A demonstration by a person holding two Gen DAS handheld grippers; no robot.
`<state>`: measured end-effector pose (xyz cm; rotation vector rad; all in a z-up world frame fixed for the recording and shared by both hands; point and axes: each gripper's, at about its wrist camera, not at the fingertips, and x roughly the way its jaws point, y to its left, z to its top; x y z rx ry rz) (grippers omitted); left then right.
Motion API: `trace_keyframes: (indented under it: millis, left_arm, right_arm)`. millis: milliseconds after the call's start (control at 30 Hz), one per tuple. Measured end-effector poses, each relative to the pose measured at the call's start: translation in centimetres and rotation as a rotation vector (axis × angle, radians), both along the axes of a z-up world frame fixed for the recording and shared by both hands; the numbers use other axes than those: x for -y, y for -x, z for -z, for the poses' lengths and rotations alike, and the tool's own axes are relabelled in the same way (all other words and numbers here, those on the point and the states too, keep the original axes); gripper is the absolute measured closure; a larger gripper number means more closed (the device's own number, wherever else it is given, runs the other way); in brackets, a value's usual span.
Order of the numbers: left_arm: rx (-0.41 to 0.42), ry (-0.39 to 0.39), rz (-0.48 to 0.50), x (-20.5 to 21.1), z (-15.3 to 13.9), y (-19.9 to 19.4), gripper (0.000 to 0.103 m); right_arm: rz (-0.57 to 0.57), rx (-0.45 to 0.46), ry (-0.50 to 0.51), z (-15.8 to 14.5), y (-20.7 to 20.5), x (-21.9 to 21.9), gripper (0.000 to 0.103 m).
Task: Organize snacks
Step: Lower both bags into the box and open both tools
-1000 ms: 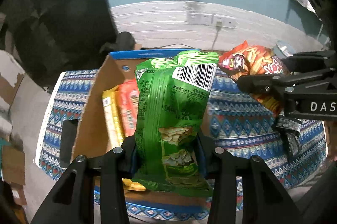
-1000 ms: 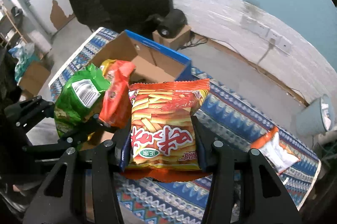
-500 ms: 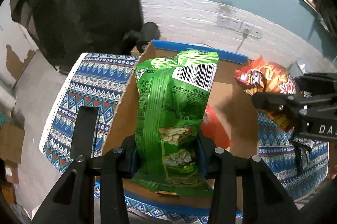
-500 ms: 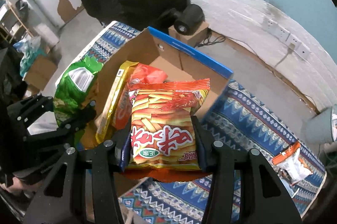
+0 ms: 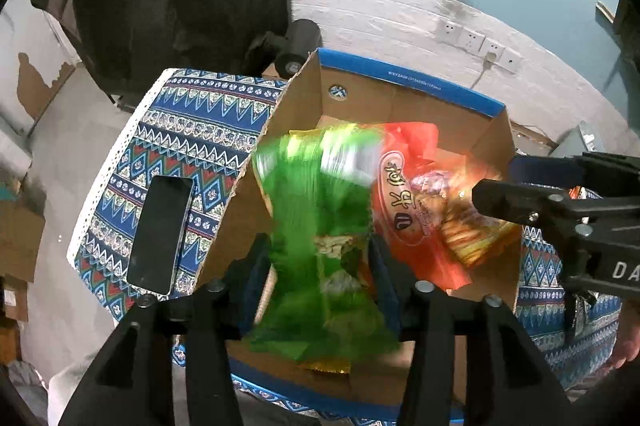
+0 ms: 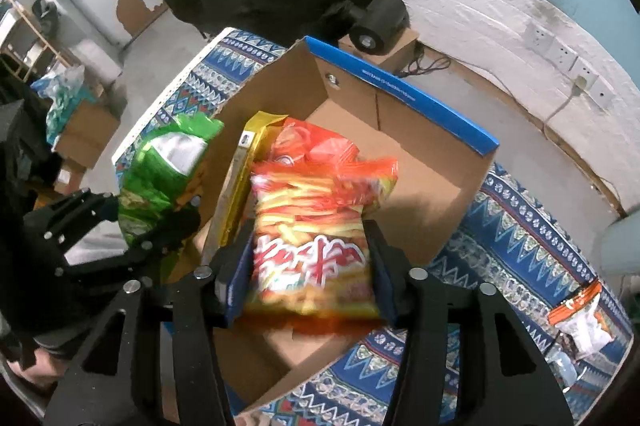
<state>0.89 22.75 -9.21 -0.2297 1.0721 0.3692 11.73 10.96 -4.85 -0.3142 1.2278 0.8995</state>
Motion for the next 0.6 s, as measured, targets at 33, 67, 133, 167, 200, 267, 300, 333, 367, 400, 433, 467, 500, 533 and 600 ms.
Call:
trace_keyframes:
  millis: [33, 67, 133, 167, 200, 267, 300, 333, 367, 400, 433, 467, 500, 533, 600]
  left_arm:
    - [0.001, -0.006, 0.0, 0.1, -0.1, 0.0, 0.043]
    - [0.007, -0.017, 0.002, 0.2, -0.3, 0.0, 0.04]
    - [0.015, -0.029, 0.003, 0.4, -0.7, 0.1, 0.036]
    - [0.02, -0.028, 0.006, 0.6, -0.9, 0.1, 0.034]
    - [0.023, -0.024, 0.011, 0.7, -1.0, 0.1, 0.034]
    - [0.026, -0.016, 0.028, 1.3, -1.1, 0.1, 0.034]
    - [0.026, -0.014, 0.033, 1.5, -1.2, 0.0, 0.034]
    - [0.026, -0.015, 0.042, 1.9, -1.2, 0.0, 0.034]
    - [0.024, -0.019, 0.053, 2.3, -1.3, 0.0, 0.034]
    - [0.023, -0.023, 0.061, 2.6, -1.3, 0.0, 0.034]
    - [0.022, -0.028, 0.069, 3.0, -1.4, 0.0, 0.034]
    - [0.022, -0.033, 0.078, 3.3, -1.5, -0.1, 0.034]
    - [0.023, -0.035, 0.084, 3.6, -1.6, -0.1, 0.034]
    - [0.024, -0.037, 0.09, 4.0, -1.7, -0.1, 0.034]
    - [0.024, -0.039, 0.105, 4.7, -1.9, -0.1, 0.031]
  right_arm:
    - [0.001, 0.004, -0.001, -0.2, 0.0, 0.1, 0.046]
    - [0.001, 0.007, -0.002, -0.3, 0.1, 0.2, 0.045]
    - [0.003, 0.017, -0.008, -0.8, 0.1, 0.6, 0.042]
    - [0.006, 0.023, -0.008, -1.0, 0.0, 0.7, 0.039]
    - [0.009, 0.029, -0.007, -1.2, 0.0, 1.0, 0.037]
    - [0.012, 0.042, 0.001, -1.4, -0.1, 1.5, 0.033]
    - [0.013, 0.048, 0.005, -1.5, -0.1, 1.9, 0.033]
    - [0.016, 0.052, 0.009, -1.5, -0.1, 2.2, 0.033]
    - [0.017, 0.055, 0.011, -1.5, -0.1, 2.6, 0.032]
    - [0.018, 0.056, 0.013, -1.6, -0.1, 3.0, 0.032]
    - [0.02, 0.056, 0.014, -1.6, -0.1, 3.5, 0.032]
    - [0.022, 0.055, 0.016, -1.5, -0.2, 3.8, 0.032]
    - [0.026, 0.053, 0.018, -1.5, -0.2, 4.3, 0.032]
    - [0.03, 0.051, 0.019, -1.4, -0.3, 4.9, 0.031]
    - [0.036, 0.048, 0.025, -1.4, -0.5, 5.8, 0.03]
